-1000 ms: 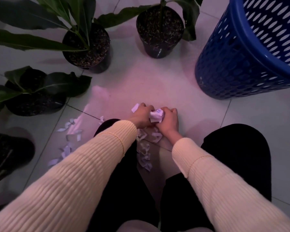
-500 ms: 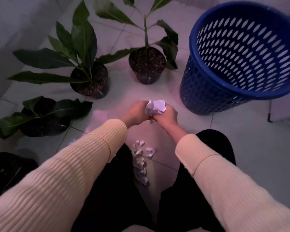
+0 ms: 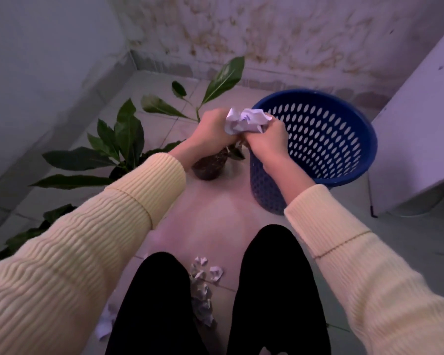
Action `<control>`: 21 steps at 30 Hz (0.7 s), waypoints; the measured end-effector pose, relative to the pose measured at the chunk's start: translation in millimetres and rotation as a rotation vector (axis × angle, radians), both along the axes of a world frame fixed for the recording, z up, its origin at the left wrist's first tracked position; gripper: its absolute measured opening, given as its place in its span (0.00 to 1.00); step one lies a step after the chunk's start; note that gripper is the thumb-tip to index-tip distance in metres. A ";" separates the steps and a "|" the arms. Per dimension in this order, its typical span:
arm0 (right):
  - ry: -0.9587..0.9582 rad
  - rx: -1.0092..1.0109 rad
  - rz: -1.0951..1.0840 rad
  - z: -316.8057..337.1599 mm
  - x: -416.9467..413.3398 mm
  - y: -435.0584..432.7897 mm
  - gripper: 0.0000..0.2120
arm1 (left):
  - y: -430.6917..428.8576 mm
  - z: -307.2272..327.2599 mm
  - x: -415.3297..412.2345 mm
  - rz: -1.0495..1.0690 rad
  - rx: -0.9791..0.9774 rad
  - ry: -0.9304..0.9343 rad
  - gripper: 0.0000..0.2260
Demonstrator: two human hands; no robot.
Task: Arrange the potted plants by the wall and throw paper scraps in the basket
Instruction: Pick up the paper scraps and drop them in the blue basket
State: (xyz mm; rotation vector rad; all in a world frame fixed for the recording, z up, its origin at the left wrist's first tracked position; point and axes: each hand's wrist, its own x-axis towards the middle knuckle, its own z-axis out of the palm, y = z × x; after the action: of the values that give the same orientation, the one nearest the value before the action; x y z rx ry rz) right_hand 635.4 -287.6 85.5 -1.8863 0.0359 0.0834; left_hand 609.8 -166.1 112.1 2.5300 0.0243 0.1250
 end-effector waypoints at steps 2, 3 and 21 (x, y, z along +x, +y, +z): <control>0.006 0.034 -0.030 12.1 8.7 -15.1 0.10 | -13.8 16.6 5.8 -0.036 -0.050 -0.032 0.08; 0.023 0.058 -0.050 13.6 14.4 -23.2 0.09 | -21.5 22.5 8.3 -0.055 -0.071 -0.048 0.08; 0.586 0.519 -0.252 5.2 -6.5 -111.9 0.17 | -92.5 -10.5 13.4 -0.099 -0.065 0.189 0.28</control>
State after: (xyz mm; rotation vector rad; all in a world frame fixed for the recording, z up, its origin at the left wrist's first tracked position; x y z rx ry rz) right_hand 628.9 -399.6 90.8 -1.2754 0.5949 0.4278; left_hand 623.2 -258.6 101.6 2.4645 -0.0210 -0.1517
